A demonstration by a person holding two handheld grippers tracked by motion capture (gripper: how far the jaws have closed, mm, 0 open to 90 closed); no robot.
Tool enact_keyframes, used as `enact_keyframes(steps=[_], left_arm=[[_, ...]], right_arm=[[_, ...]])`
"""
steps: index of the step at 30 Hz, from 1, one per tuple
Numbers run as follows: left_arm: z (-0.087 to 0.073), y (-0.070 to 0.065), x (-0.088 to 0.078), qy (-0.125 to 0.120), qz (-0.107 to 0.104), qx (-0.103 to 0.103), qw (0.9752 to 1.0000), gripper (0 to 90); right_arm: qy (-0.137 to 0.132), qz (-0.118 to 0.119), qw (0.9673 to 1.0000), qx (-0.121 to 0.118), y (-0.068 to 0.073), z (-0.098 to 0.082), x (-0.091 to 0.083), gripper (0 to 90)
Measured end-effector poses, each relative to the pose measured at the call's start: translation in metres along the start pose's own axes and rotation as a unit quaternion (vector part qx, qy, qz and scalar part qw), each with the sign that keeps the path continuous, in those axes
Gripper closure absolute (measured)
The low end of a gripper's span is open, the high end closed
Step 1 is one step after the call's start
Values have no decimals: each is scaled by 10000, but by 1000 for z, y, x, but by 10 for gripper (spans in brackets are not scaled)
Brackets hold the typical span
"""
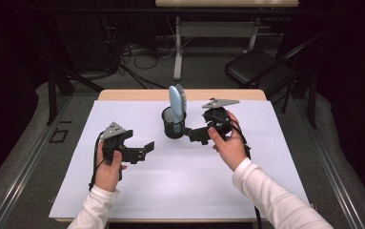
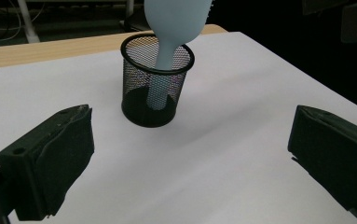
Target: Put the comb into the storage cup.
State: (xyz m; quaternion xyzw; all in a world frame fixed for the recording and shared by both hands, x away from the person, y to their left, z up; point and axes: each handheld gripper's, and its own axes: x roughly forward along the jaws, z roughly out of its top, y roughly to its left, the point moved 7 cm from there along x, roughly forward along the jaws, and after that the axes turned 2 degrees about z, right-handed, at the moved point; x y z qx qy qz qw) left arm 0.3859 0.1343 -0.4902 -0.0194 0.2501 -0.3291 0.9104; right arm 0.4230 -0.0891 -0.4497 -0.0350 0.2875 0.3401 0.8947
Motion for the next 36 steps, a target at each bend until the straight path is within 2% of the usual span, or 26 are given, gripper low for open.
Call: enact_keyframes(steps=[11, 15, 24, 36], left_arm=[[0, 1, -3, 77, -4, 46, 10000, 5], [1, 0, -3, 72, -10, 24, 10000, 5], [3, -6, -1, 107, -76, 111, 9999, 5], [3, -6, -2, 182, -66, 169, 9997, 5]], right_arm=[[20, 117, 9999, -79, 6, -24, -8, 0], [18, 94, 9998, -157, 7, -31, -12, 0], [-5, 137, 9999, -61, 6, -43, -20, 0], [24, 73, 10000, -25, 0, -51, -29, 0]])
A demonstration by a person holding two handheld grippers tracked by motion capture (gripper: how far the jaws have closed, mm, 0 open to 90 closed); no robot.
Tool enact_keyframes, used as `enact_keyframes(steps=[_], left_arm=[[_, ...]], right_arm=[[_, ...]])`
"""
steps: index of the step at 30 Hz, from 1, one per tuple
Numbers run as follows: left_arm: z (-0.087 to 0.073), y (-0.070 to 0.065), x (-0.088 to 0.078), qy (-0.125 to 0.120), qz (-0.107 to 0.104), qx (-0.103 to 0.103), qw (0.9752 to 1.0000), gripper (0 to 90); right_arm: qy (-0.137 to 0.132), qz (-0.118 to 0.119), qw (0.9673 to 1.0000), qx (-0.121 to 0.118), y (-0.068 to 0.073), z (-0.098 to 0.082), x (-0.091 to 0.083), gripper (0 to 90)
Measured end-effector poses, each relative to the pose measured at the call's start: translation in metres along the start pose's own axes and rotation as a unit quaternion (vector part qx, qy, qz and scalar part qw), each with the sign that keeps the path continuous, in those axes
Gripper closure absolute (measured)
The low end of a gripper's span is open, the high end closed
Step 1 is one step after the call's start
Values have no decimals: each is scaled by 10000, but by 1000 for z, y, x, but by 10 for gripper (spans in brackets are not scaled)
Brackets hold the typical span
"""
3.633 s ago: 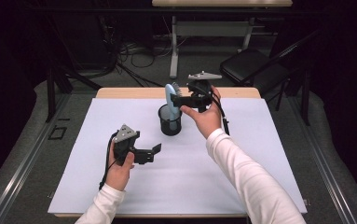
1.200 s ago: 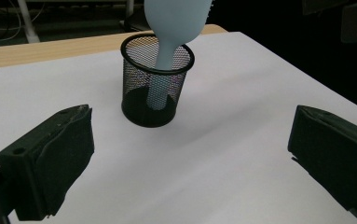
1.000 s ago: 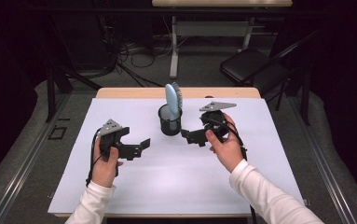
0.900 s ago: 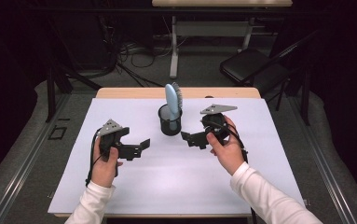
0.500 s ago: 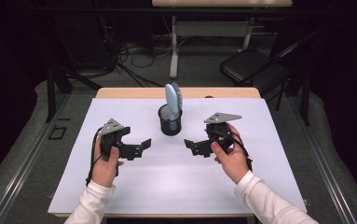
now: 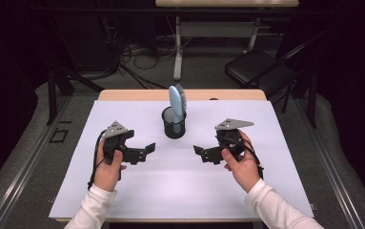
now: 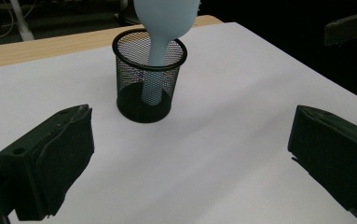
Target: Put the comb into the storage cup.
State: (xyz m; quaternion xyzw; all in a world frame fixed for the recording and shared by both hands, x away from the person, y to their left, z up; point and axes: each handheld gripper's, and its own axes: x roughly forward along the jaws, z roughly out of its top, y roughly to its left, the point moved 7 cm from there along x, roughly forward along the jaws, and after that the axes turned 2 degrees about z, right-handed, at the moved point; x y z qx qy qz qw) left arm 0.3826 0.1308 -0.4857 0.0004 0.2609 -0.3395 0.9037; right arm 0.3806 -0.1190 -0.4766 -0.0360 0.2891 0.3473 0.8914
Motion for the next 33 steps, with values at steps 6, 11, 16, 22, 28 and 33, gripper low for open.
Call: enact_keyframes(steps=[6, 11, 16, 22, 28, 33], left_arm=[[0, 1, -2, 28, 5, 18, 10000, 5], [0, 3, -6, 60, 10, 31, 10000, 5], [-2, 7, -14, 79, 82, 61, 9999, 5], [-7, 10, -24, 65, 132, 74, 9999, 5], [-11, 17, -35, 12, 194, 32, 9998, 5], [-16, 24, -45, -59, 218, -98, 9997, 6]], right_arm=[[13, -20, 10000, 18, -2, -4, -3, 0], [30, -49, 10000, 48, -7, -10, -8, 0], [30, -82, 9999, 114, -13, -16, -14, 0], [54, -144, 9997, 197, -23, -28, -21, 0], [53, -195, 9994, 291, -29, -39, -30, 0], [19, -220, 9990, 390, -34, -47, -37, 1]])
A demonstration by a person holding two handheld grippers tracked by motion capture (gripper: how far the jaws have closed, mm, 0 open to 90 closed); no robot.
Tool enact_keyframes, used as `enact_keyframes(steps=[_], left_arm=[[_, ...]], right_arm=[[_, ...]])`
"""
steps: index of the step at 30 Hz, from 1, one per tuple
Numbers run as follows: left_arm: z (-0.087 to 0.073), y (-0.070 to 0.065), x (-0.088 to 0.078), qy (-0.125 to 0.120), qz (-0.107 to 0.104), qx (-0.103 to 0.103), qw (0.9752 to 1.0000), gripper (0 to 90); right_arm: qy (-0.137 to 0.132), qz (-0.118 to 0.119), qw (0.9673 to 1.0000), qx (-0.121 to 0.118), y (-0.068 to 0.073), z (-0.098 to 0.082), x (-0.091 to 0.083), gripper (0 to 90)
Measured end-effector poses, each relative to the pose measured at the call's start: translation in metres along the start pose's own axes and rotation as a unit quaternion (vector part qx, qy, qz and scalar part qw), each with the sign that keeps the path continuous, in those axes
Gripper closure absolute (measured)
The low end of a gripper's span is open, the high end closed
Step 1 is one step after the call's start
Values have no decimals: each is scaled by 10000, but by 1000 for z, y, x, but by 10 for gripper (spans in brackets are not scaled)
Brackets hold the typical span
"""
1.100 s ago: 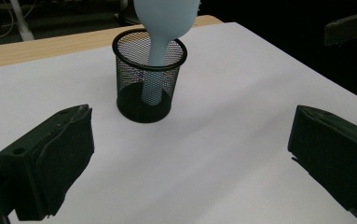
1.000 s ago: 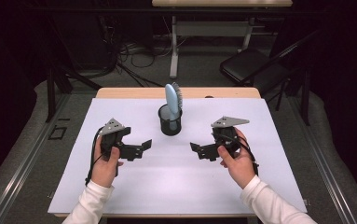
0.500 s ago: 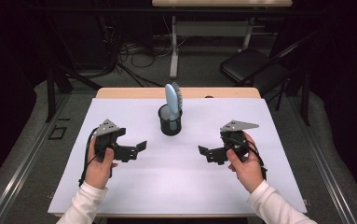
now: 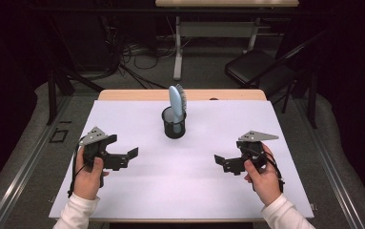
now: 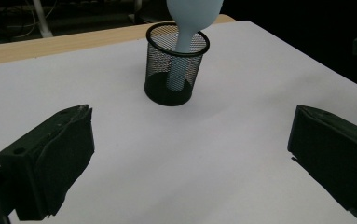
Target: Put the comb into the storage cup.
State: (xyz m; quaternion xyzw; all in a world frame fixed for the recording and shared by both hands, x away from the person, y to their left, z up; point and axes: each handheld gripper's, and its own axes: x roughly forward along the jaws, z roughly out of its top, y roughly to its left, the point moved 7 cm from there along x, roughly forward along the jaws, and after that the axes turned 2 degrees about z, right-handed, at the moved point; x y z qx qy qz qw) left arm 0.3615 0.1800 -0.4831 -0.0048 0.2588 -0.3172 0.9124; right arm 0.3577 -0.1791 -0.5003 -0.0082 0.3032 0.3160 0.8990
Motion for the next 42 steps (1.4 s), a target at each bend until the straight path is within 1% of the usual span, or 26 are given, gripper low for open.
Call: enact_keyframes(steps=[2, 6, 7, 9, 11, 13, 16, 20, 21, 25, 30, 33, 42], left_arm=[[-3, 3, -3, -10, 18, -49, 10000, 6], [-8, 8, -8, -36, 38, -152, 9999, 6], [-9, 10, -8, -39, 49, -164, 9998, 6], [-11, 12, -10, -56, 74, -187, 9998, 6], [-12, 13, -11, -77, 83, -199, 9997, 6], [-12, 15, -12, -81, 94, -187, 9997, 6], [-13, 17, -12, -125, 132, -175, 9997, 7], [-16, 21, -12, -139, 180, -210, 9995, 7], [-17, 22, -11, -137, 190, -231, 9995, 7], [-21, 26, -9, -94, 250, -204, 9994, 7], [-25, 29, -6, -88, 273, -227, 9993, 7], [-28, 31, -5, -82, 277, -253, 9993, 7], [-31, 30, -4, -145, 274, -228, 9993, 7]], right_arm=[[-22, 1, 10000, 45, -3, -3, -2, 2], [-57, -86, 9999, 98, -8, -7, -7, 3], [-67, -115, 9999, 76, -9, -8, -8, 3], [-86, -249, 9997, 24, -13, -10, -9, 3], [-117, -283, 9995, 39, -16, -12, -10, 5], [-147, -274, 9995, 100, -19, -13, -11, 7], [-174, -327, 9992, 122, -21, -16, -11, 8], [-173, -344, 9991, 181, -23, -24, -9, 8], [-159, -338, 9991, 204, -24, -26, -9, 9], [-203, -353, 9987, 298, -27, -31, -7, 9], [-253, -419, 9982, 341, -33, -37, -6, 9], [-279, -412, 9980, 382, -35, -40, -5, 9], [-398, -534, 9972, 327, -40, -45, -6, 9]])
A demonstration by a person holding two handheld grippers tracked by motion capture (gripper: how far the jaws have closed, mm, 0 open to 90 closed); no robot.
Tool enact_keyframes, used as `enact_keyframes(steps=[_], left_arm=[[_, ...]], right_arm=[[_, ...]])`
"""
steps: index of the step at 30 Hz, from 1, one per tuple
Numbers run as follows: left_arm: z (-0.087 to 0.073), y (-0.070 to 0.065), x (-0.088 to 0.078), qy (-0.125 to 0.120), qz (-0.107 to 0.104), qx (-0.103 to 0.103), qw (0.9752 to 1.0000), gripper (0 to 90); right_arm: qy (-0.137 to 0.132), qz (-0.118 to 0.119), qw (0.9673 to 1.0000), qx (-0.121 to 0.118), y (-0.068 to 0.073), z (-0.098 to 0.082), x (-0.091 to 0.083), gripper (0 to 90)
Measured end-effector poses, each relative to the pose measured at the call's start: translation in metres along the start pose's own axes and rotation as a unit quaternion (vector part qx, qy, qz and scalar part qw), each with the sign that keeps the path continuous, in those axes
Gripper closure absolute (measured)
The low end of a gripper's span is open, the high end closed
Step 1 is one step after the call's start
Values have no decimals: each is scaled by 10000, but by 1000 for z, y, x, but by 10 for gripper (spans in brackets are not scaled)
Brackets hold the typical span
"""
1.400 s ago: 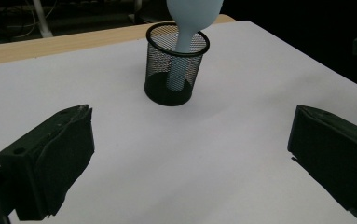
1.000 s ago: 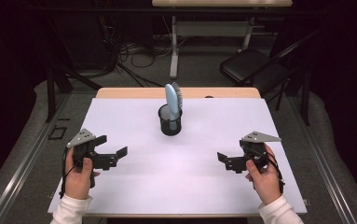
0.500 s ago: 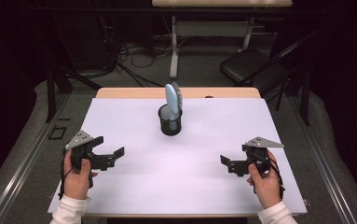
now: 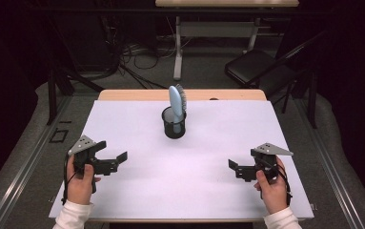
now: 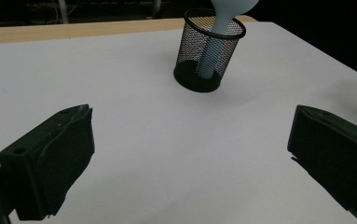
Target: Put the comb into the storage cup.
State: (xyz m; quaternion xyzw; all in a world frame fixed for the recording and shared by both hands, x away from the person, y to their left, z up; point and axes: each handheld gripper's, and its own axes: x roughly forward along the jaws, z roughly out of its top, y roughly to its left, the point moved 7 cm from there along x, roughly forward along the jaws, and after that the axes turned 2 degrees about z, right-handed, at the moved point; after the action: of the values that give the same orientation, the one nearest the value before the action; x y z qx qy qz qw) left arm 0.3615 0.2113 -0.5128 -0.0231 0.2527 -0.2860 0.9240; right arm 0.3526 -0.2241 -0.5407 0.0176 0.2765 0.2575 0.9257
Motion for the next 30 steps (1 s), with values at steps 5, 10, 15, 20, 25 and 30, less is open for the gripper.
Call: enact_keyframes(steps=[5, 10, 15, 20, 25, 30], left_arm=[[-3, 1, 1, -12, 2, 0, 10000, 7], [-5, 1, 3, -3, 6, 33, 10000, 7], [-5, 1, 3, -21, 5, 35, 10000, 7], [-6, 2, 4, -33, 4, 35, 10000, 7], [-7, 3, 4, -30, 14, 35, 10000, 7], [-7, 3, 4, -34, 19, 19, 10000, 7]], right_arm=[[-56, -57, 10000, 15, -2, -4, 0, 9], [-64, -99, 9999, -3, -3, -7, 1, 9], [-132, -129, 9998, 6, -4, -8, 0, 9], [-152, -146, 9998, 24, -6, -10, 0, 9], [-126, -162, 9998, 37, -9, -13, 2, 9], [-128, -170, 9997, 102, -11, -14, 2, 10]])
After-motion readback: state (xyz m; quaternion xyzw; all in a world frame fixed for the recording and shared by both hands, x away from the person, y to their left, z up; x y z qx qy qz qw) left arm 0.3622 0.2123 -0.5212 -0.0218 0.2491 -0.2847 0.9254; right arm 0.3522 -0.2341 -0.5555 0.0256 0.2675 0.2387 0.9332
